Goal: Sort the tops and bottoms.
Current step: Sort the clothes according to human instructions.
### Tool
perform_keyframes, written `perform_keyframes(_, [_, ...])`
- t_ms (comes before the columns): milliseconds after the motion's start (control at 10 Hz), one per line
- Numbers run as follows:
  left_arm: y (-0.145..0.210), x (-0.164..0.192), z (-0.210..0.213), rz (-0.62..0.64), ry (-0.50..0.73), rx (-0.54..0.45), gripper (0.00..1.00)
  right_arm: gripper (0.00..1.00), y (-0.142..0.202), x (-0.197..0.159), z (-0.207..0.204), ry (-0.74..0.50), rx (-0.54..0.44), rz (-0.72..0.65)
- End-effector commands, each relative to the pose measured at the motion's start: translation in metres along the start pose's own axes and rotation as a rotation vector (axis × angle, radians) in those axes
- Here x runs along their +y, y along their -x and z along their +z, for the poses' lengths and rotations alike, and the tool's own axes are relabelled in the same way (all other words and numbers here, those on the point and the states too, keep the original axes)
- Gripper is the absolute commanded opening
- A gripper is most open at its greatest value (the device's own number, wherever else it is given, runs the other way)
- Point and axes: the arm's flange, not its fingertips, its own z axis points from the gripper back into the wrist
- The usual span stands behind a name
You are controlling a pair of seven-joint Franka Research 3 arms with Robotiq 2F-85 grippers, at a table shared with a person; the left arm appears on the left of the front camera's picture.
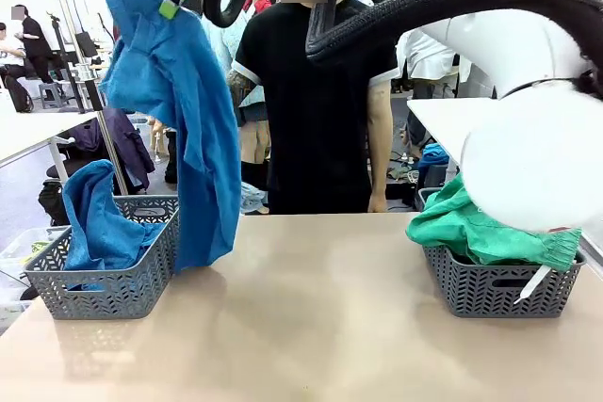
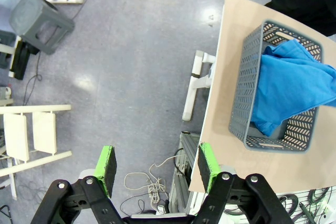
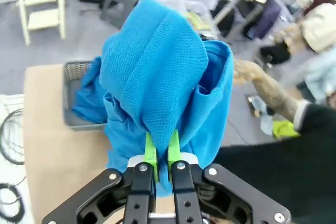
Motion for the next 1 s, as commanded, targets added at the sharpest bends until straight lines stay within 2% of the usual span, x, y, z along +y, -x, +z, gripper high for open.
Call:
perform_keyframes(0, [0.003,0.0,0.001,0.007,-0.018,0.004,0.81,0.0,-0.193,-0.191,-0.095,-0.169,0.027,0.02])
perform_keyframes(200, [0.003,0.0,0.001,0.007,-0.018,0.004,0.81,0.0,-0.185,-0.191,-0.144,-0.159,0.068,-0.029])
perform_keyframes(300, [0.003,0.0,0.001,0.007,-0.018,0.004,0.81,0.0,-0.184,-0.195,-0.175,-0.128,0.155,-0.066])
perform_keyframes(400, [0.003,0.0,0.001,0.007,-0.018,0.004,0.81,0.0,-0.182,-0.192,-0.201,-0.11,0.2,-0.119])
perform_keyframes(500, [0.003,0.0,0.001,0.007,-0.018,0.004,0.81,0.0,-0.178,-0.179,-0.188,-0.117,0.131,-0.134])
perform_keyframes(600, [0.003,0.0,0.001,0.007,-0.018,0.004,0.81,0.0,0.043,0.011,-0.101,-0.134,0.129,-0.06])
perform_keyframes(900, [0.003,0.0,0.001,0.007,-0.018,0.004,0.81,0.0,0.043,0.011,-0.101,-0.134,0.129,-0.06])
